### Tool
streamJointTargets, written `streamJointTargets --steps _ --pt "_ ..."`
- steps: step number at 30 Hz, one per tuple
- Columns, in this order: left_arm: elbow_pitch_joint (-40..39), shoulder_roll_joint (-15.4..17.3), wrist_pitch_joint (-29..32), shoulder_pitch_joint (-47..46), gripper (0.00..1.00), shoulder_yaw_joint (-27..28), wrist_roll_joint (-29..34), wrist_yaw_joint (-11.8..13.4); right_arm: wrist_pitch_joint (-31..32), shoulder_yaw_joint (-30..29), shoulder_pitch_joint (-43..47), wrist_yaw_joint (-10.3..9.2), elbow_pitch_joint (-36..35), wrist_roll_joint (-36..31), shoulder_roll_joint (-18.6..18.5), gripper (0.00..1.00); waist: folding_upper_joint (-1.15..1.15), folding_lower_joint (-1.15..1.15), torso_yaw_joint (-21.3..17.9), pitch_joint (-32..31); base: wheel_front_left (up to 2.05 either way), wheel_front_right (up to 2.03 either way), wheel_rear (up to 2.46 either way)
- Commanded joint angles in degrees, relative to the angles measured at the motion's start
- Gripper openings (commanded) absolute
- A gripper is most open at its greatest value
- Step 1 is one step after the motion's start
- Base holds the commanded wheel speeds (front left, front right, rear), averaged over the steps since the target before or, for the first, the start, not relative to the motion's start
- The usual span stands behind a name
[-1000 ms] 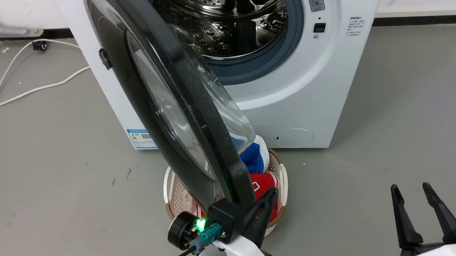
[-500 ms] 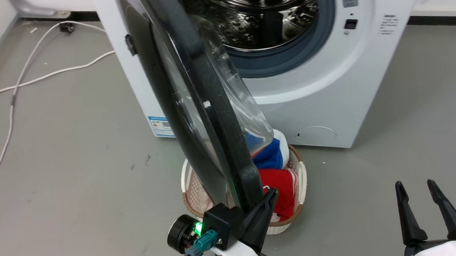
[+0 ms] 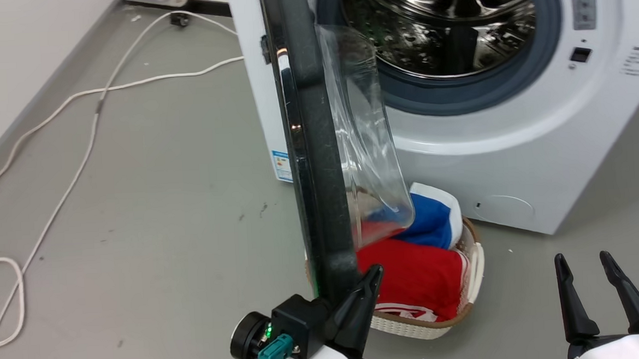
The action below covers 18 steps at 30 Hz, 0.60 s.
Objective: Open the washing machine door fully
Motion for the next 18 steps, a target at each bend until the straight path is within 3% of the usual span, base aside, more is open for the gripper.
streamJointTargets --steps 1,14,18 --pt "0.15 0.67 -0.62 0.44 0.0 1.74 -0.14 1.18 0.2 -0.1 -0.2 0.01 -0.27 -0.05 0.09 1.0 0.0 0.0 1.93 -0.58 0.0 0.0 0.0" --pt "1.58 4.52 -5.09 2.37 0.0 12.06 -2.94 5.89 1.04 0.32 -0.08 0.01 -0.92 0.05 0.09 1.0 0.0 0.0 4.04 -0.28 0.0 0.0 0.0" --pt "3.74 6.15 -6.73 1.58 0.0 16.93 -5.83 5.64 1.15 0.09 -0.85 0.01 -0.92 0.27 0.09 1.0 0.0 0.0 3.33 0.73 0.0 0.0 0.0"
